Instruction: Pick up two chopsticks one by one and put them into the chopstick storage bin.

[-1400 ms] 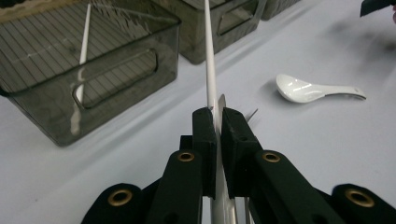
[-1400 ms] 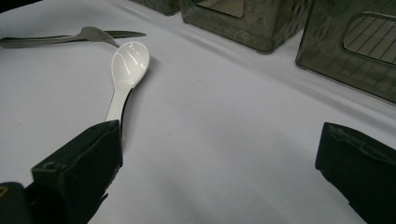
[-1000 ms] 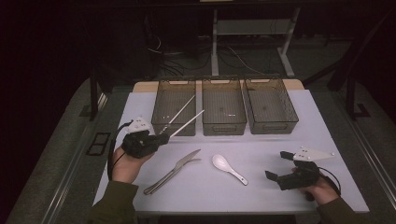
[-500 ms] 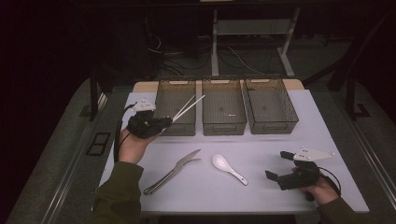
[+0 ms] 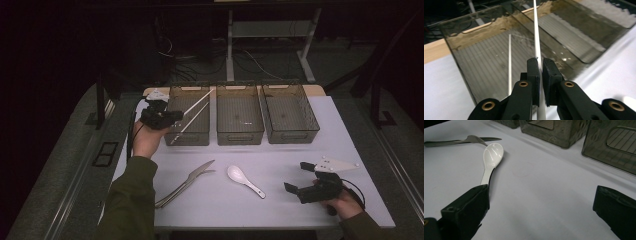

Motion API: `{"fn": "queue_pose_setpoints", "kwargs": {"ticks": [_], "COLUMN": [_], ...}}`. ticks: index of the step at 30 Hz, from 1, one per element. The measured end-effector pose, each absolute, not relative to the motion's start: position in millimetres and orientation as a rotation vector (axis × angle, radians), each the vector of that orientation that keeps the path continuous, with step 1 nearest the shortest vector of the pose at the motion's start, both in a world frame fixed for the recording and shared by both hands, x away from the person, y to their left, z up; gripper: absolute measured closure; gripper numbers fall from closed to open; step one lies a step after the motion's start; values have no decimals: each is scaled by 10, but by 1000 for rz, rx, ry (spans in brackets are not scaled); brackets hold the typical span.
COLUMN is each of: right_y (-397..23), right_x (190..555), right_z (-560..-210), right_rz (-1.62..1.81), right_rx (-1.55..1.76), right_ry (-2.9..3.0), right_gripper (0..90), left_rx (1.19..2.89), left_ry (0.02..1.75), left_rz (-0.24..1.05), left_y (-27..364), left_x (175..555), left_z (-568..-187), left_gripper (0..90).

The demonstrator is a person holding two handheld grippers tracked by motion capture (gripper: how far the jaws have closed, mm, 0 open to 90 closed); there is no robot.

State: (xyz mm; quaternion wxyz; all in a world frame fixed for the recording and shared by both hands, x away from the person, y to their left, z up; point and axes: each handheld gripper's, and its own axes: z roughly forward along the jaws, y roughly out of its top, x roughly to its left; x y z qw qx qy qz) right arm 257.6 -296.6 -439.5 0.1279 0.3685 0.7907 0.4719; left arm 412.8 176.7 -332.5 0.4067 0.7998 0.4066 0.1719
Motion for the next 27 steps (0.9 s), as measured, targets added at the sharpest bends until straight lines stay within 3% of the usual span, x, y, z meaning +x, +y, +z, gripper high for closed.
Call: {"fn": "queue_pose_setpoints", "kwargs": {"ticks": [14, 27], "right_y": [-2976, -2983], "right_x": [2584, 2581], "right_z": [-4392, -4384], "right_rz": [1379, 1390], "right_rx": [1083, 1091], "right_ry": [2296, 2294], "right_gripper": [8, 8], "left_rx": [2060, 2151], "left_ry": [1160, 1238], "left_rz": [447, 434], "left_y": [1801, 1636], "left_x": [4577, 4745], "left_z": [-3473, -3740], "left_gripper": [843, 843]}}
